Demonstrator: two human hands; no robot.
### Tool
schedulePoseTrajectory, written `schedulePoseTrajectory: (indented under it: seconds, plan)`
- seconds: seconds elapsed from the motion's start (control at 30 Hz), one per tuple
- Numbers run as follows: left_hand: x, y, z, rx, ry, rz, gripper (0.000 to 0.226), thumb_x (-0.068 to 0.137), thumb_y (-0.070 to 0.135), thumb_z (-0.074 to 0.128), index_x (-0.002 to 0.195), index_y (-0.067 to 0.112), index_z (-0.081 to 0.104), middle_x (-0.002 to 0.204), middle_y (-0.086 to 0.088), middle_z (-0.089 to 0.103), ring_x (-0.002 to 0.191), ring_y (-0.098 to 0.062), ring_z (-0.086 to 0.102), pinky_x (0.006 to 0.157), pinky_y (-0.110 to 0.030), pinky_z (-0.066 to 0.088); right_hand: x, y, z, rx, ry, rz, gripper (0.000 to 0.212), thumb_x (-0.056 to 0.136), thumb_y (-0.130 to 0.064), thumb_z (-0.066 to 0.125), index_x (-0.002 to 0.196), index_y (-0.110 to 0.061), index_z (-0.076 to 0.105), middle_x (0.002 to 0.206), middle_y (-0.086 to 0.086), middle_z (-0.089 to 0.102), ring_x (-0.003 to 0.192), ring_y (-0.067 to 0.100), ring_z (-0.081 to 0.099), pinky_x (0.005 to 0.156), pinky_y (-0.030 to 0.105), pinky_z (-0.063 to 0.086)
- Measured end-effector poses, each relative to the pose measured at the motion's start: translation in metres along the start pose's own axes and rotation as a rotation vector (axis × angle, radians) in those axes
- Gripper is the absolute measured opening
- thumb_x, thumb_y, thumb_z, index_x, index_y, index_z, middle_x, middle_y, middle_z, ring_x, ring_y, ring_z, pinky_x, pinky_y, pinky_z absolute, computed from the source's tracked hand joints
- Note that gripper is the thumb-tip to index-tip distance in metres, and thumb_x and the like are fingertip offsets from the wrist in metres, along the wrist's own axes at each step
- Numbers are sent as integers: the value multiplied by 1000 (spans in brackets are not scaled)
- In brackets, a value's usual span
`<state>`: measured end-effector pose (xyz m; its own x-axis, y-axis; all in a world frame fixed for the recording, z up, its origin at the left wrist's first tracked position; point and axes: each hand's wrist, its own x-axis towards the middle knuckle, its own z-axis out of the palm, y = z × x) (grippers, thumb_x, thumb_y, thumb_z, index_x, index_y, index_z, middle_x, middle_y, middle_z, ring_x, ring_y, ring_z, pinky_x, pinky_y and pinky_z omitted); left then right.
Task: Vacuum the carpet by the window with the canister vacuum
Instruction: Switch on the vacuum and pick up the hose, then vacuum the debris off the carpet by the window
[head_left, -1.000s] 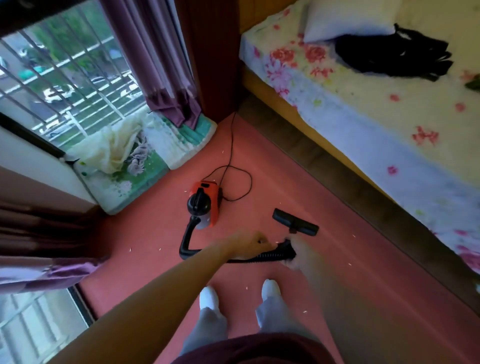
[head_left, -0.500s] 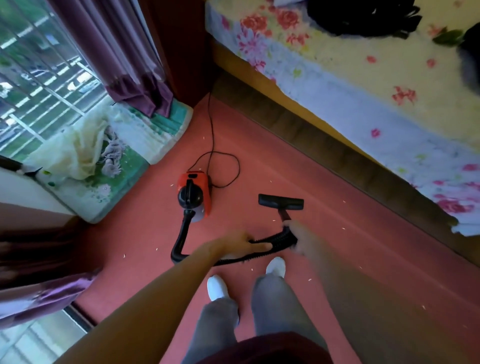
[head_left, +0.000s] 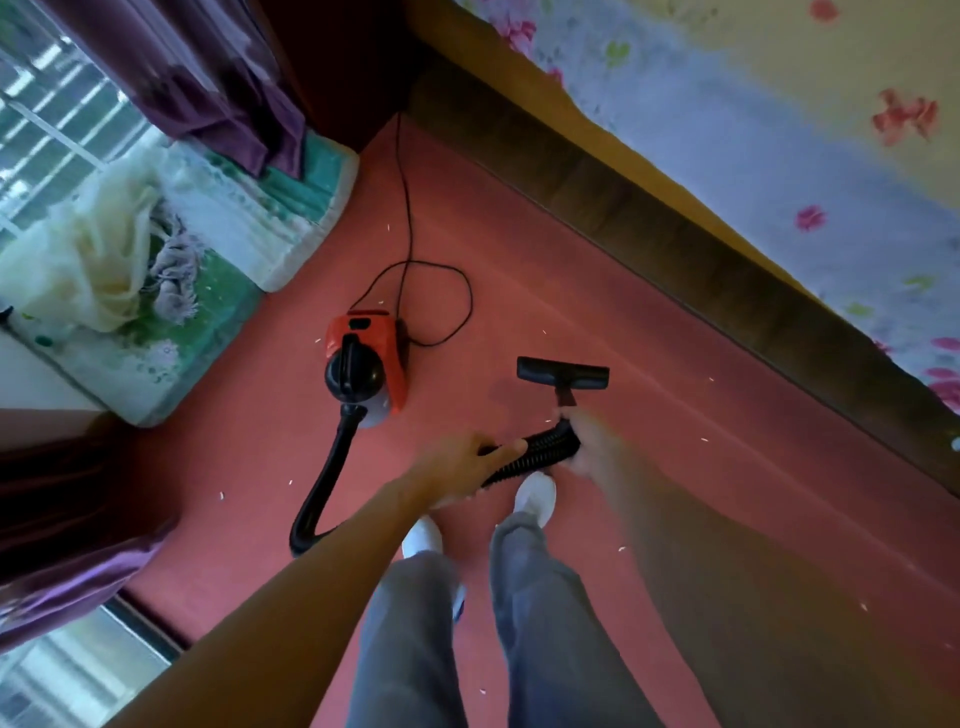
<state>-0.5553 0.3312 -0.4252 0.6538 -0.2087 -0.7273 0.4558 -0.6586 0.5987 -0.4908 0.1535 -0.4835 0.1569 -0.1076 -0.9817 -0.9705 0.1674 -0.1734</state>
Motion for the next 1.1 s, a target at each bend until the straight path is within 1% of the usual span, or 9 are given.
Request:
schedulePoseTrajectory:
  seconds: [0.1,0.2,0.33,0.47,0.53,0.67,0.87,1.03,1.1]
  plan:
    - [35,-19,2,46,20,-17,58,94,67,41,64,20,56,60,1,63,57,-16,59,63,-33,50,34,-4,16,57,6,-11,15,98,-20,54,107,-8,50,77,7,49,67,19,51,67,35,49]
    - [63,-45,7,45,4,-22,60,93,69,39,66,18,56,57,2,60,55,-17,58,59,-32,46,68,-1,36,133,47,-28,20,98,-27,55,101,-8,55,80,7,50,69,19,51,77,36,50]
    - [89,-85,5,80,60,-22,53,97,59,43,72,16,58,71,-9,66,64,-24,60,61,-32,43,110,11,64,213,116,-22,23,92,-26,61,104,-7,61,80,8,56,65,20,54,59,34,49]
    - [98,-126,10,-52,106,-114,56,96,60,45,77,8,59,84,-18,62,62,-17,53,54,-20,37,136,16,98,309,89,-10,20,93,-23,59,77,-10,58,65,6,52,53,17,49,50,28,45]
    - [99,-136,5,-107,149,-173,54,96,59,45,81,8,59,76,-11,62,59,-17,56,56,-26,42,140,11,119,355,66,-26,26,94,-20,56,70,-11,52,59,5,49,49,17,46,48,26,44]
    - [98,-139,-19,-309,157,-227,48,95,52,55,67,13,58,53,-1,59,43,-16,59,48,-25,46,134,4,145,346,69,-31,19,96,-23,55,84,-8,56,64,7,54,50,19,52,46,27,47]
    - [65,-123,-29,-257,-146,-275,62,92,58,55,77,-2,61,60,-14,63,40,-24,57,44,-28,46,98,45,114,219,152,65,25,98,-22,49,80,-7,57,69,6,52,59,19,50,55,27,44]
    - [30,-111,-36,-103,-404,-369,53,86,61,63,84,8,65,69,-11,64,39,-17,58,42,-26,47,74,115,99,141,225,153,26,92,-27,54,99,-3,63,82,10,62,81,28,62,83,37,54]
    - [20,-111,-38,-73,-470,-393,52,84,62,64,87,10,66,71,-13,64,40,-19,60,43,-28,49,59,133,101,173,190,169,29,94,-28,54,100,-1,63,80,9,62,81,26,65,80,37,55]
